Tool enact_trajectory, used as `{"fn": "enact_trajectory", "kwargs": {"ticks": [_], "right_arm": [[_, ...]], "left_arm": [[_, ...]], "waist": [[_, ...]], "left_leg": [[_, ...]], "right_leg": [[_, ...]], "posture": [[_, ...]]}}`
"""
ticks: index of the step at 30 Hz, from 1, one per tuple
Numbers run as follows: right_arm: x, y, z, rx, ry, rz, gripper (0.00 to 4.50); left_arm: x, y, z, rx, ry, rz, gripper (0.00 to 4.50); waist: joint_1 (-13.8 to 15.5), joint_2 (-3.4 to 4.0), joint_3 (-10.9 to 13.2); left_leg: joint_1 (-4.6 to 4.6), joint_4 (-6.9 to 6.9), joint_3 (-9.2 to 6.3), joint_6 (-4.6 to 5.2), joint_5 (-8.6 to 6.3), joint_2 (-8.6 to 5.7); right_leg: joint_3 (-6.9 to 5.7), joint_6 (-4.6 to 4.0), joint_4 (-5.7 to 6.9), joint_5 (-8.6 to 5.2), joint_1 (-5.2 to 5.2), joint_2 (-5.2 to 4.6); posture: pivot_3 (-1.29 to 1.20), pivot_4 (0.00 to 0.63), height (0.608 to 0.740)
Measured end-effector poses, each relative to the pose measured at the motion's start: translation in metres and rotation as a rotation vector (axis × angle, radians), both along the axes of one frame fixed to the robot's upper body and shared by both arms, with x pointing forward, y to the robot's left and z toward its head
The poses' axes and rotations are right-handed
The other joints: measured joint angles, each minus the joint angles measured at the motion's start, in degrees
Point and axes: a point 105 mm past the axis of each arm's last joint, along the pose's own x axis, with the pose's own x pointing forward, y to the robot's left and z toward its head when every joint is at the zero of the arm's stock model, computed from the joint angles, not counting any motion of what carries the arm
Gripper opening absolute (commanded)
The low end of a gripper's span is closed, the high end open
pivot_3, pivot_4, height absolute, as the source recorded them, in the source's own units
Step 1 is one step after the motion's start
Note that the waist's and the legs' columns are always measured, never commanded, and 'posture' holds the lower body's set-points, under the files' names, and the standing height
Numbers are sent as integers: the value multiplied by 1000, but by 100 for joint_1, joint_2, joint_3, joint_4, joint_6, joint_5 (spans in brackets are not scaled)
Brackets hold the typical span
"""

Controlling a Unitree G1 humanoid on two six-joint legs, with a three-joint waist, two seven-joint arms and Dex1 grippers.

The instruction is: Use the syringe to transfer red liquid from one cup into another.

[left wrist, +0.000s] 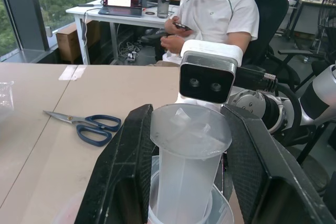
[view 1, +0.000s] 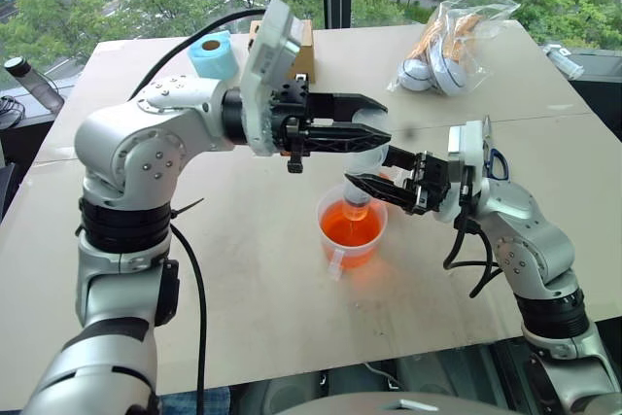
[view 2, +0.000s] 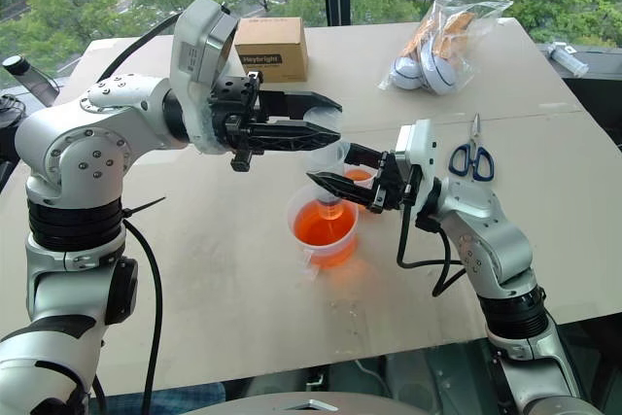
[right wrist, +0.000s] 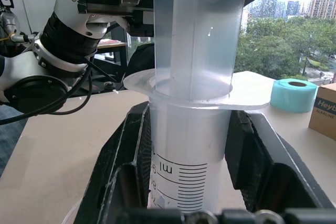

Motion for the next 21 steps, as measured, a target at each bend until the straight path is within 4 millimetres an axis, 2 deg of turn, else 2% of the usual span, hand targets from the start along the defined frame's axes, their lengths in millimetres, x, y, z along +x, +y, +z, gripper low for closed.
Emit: {"fn": "enact_trajectory", "kwargs": {"ticks": [2,4,5,14,21], "right_arm": [[-1,5,-5,-24,11,14,1548],[-5,13,-13,-44,46,49,1548],[-5,14,-13,-45,48,50,1548],[-3,12,-11,-33,66,46,1548],[0,6,11,28,44,39,1548]], "left_arm": [[-2,-1,5,-29,1,-18,3106],[-3,-1,12,-46,-28,-13,4232],[-2,-1,14,-54,-39,-8,4408],[1,3,29,-127,-66,21,4408],[4,3,49,-212,-81,40,4408]], "waist": [[0,-2,-1],[-5,0,0],[-3,0,0],[-3,0,0],[-3,0,0]], "left_leg": [[0,1,-2,0,0,0],[0,0,-2,0,0,0],[0,1,-2,0,0,0],[0,2,-4,0,0,0],[-1,3,-7,0,0,0]], "right_leg": [[-2,0,0,0,0,0],[0,0,0,0,-1,0],[-1,0,0,0,0,0],[-4,0,0,0,2,-1],[-7,0,1,0,3,-3]], "posture": [[0,150,740],[0,150,740],[0,150,740],[0,150,740],[0,150,740]]}}
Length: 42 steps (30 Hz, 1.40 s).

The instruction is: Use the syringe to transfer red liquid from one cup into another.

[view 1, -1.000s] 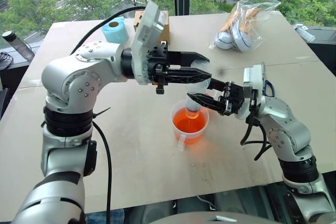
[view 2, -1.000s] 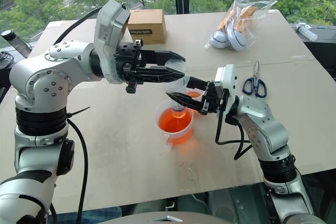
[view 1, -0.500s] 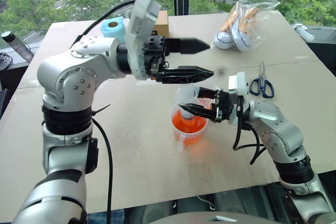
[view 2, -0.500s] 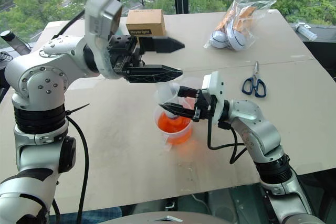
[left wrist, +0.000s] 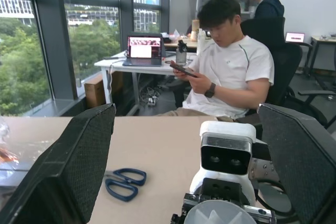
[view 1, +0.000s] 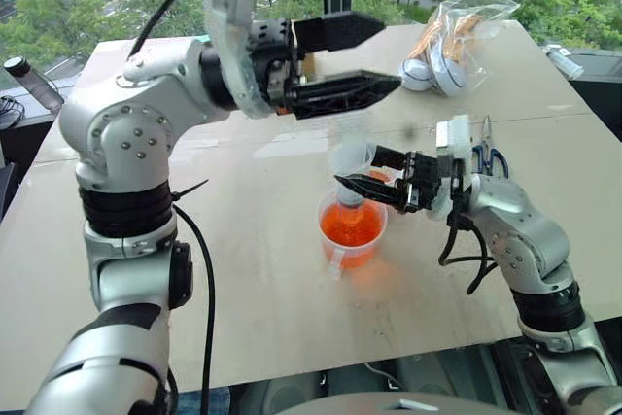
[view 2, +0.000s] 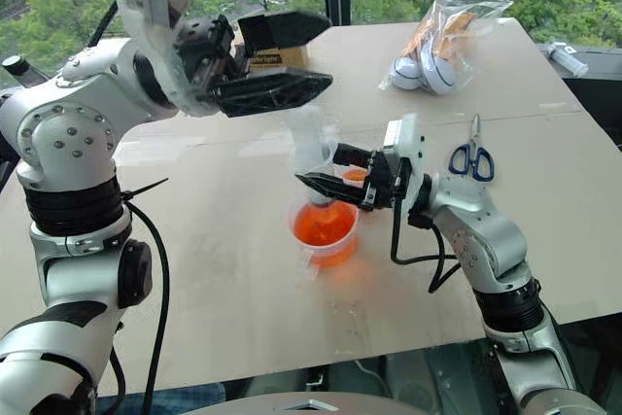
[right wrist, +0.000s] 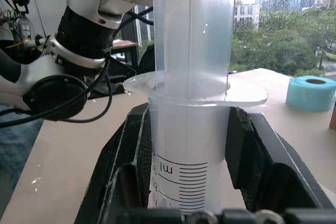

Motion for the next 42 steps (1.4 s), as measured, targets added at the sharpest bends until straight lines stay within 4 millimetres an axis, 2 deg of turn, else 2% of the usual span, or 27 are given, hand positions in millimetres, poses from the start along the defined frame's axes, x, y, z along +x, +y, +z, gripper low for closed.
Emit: {"fn": "enact_trajectory", "kwargs": {"ticks": [3,5,12,17,35,37,40,42], "right_arm": [[1,-3,8,46,31,-1,1548],[1,-7,20,91,32,-2,1548],[0,-15,41,158,45,9,1548],[-1,-16,41,151,52,15,1548],[-1,-18,38,137,60,7,1548],[1,-18,49,160,51,10,1548],[8,-30,76,236,-1,-23,1548],[14,-37,81,265,0,-55,1548]], "left_arm": [[8,4,15,-92,13,30,4408],[13,11,28,-159,1,66,4408],[19,11,30,-210,17,86,4408],[23,14,24,-212,33,101,4408],[26,17,23,-218,20,129,4408],[29,19,23,-225,19,143,4408],[34,19,23,-238,26,165,4408],[35,20,23,-243,27,172,4408]], "waist": [[2,0,0],[-7,0,0],[-5,0,0],[-4,0,0],[-2,0,0],[-7,0,0],[-3,0,0],[7,0,0]], "left_leg": [[-1,2,-1,0,0,0],[0,1,-1,0,0,-1],[-1,1,-2,0,0,-1],[-1,1,-2,0,0,-1],[-2,1,-2,0,0,-1],[-2,1,-2,0,0,-1],[-1,0,-3,0,0,-1],[-2,0,-5,0,0,-1]], "right_leg": [[-2,0,0,0,1,-3],[-2,0,0,0,1,-6],[-4,0,2,0,1,-6],[-4,0,1,0,1,-5],[-4,0,0,0,1,-5],[-4,0,0,0,1,-5],[-6,0,0,0,1,-5],[-8,0,2,0,2,-6]], "posture": [[0,150,740],[0,150,740],[0,150,740],[0,150,740],[0,150,740],[0,150,740],[0,150,740],[0,150,740]]}}
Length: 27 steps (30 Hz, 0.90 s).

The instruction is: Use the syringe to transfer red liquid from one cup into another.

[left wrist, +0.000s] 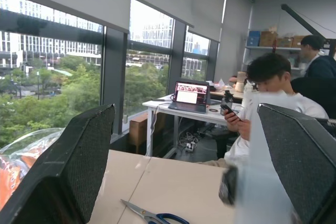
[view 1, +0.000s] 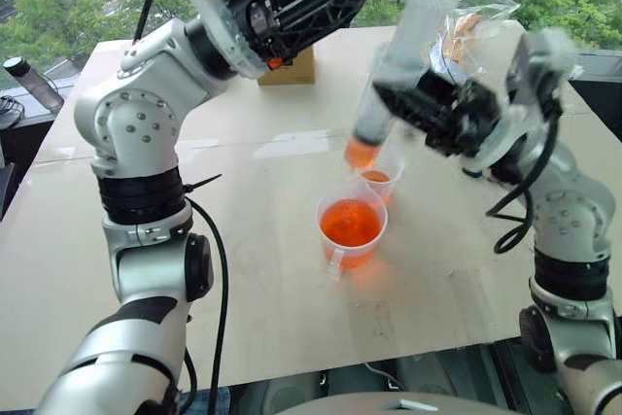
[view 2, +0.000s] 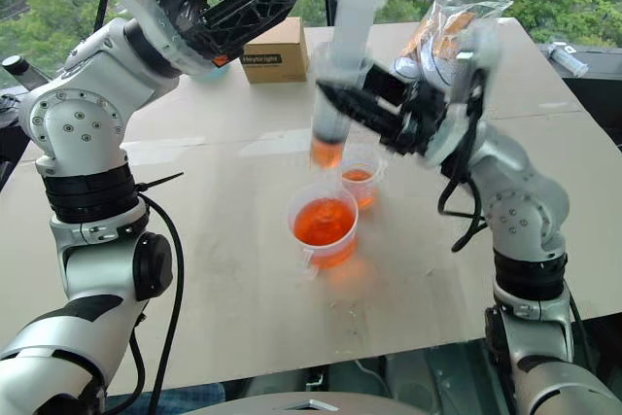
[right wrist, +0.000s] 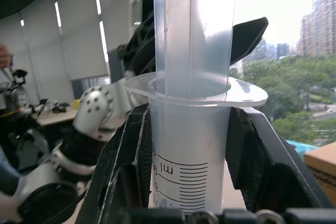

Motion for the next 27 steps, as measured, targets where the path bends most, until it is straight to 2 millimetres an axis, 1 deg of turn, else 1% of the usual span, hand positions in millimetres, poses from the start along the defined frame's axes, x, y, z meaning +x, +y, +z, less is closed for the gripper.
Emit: {"fn": "enact_trajectory", "kwargs": {"ticks": [2,5,7,11,15,18,21,27], "right_arm": [[8,-6,-1,18,19,-30,1548],[17,-11,-6,-31,-3,-100,1548],[26,-15,-17,-93,-22,-161,1548],[39,-10,-37,-147,-11,-197,1548],[44,-8,-44,-177,-22,-210,1548],[43,-4,-48,-213,-41,-203,1548],[42,-2,-49,-236,-62,-203,1548],[41,-1,-50,-255,-90,-208,1548]], "left_arm": [[1,-1,1,-10,-2,4,4408],[1,-3,0,-23,5,-2,4408],[1,-5,0,-29,7,-12,4408],[-5,-14,-3,-27,10,-80,4408],[-12,-21,-7,1,-2,-140,4408],[-13,-29,-20,82,-13,-161,4408],[-11,-36,-35,140,-12,-175,4408],[3,-42,-46,174,-13,-138,4408]], "waist": [[-4,0,0],[-4,0,0],[-8,0,0],[-25,0,0],[-22,1,0],[-20,1,0],[-8,1,0],[-8,1,0]], "left_leg": [[-2,-1,1,0,0,-1],[-3,-1,2,0,0,-2],[-2,-2,2,0,0,-2],[-2,-3,4,0,0,-2],[-2,-3,4,-1,0,-1],[-1,-3,4,-1,0,-2],[-2,-3,4,-1,0,-2],[-1,-3,4,-1,0,-2]], "right_leg": [[1,0,1,0,0,-1],[2,0,0,0,1,-1],[2,0,-1,0,0,0],[4,0,1,0,-1,1],[3,0,0,0,0,1],[3,0,-1,0,0,1],[3,0,-3,0,0,2],[3,0,-3,0,0,3]], "posture": [[0,150,740],[0,150,740],[0,150,740],[0,150,740],[0,150,740],[0,150,740],[0,150,740],[0,150,740]]}}
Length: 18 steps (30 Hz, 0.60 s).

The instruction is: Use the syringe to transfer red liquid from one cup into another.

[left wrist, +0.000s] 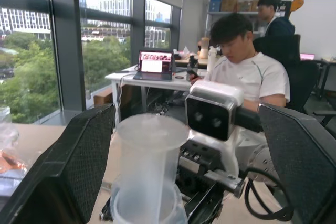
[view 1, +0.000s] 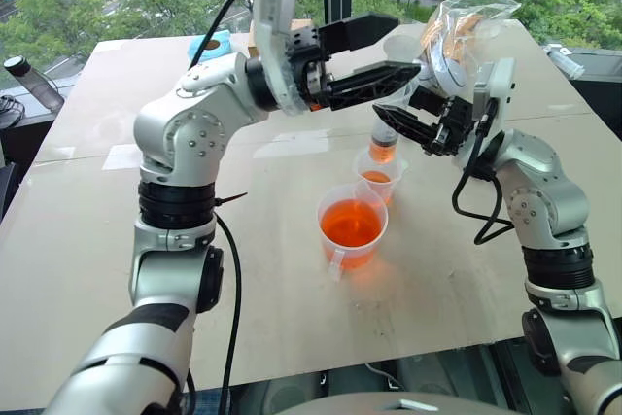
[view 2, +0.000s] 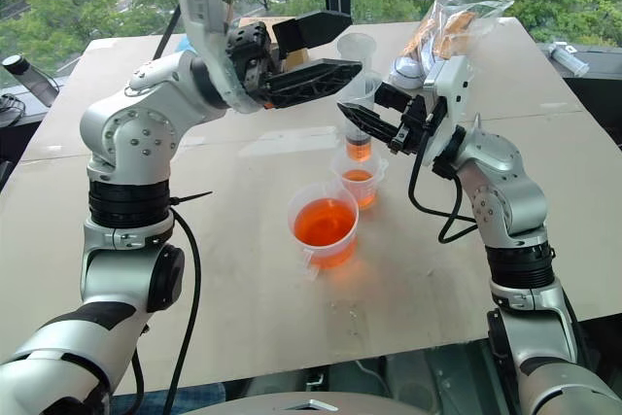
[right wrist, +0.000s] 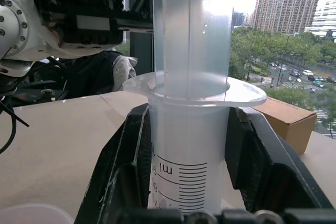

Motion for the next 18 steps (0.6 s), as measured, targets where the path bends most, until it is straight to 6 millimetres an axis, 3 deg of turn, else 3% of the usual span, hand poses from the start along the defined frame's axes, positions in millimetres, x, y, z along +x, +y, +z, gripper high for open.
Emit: {"fn": "enact_trajectory", "kwargs": {"ticks": [4,6,10,18], "right_arm": [[0,1,-3,-9,4,1,1548],[0,1,-4,-10,8,0,1548],[-1,0,-6,-15,10,2,1548],[0,1,-7,-24,6,-3,1548]], "left_arm": [[7,-4,-5,2,21,12,4408],[8,-4,-4,0,15,15,3628],[7,-8,0,6,-12,3,1461],[8,-8,-2,9,-7,-11,1347]], "waist": [[-1,0,0],[-1,0,0],[0,0,0],[-1,0,0]], "left_leg": [[-1,0,0,0,0,0],[-1,0,0,0,0,0],[-1,0,0,0,0,0],[-1,0,0,0,0,0]], "right_leg": [[0,0,1,0,0,-1],[0,0,1,0,0,-1],[0,0,1,0,0,-1],[0,0,1,0,0,-1]], "posture": [[0,150,740],[0,150,740],[0,150,740],[0,150,740]]}}
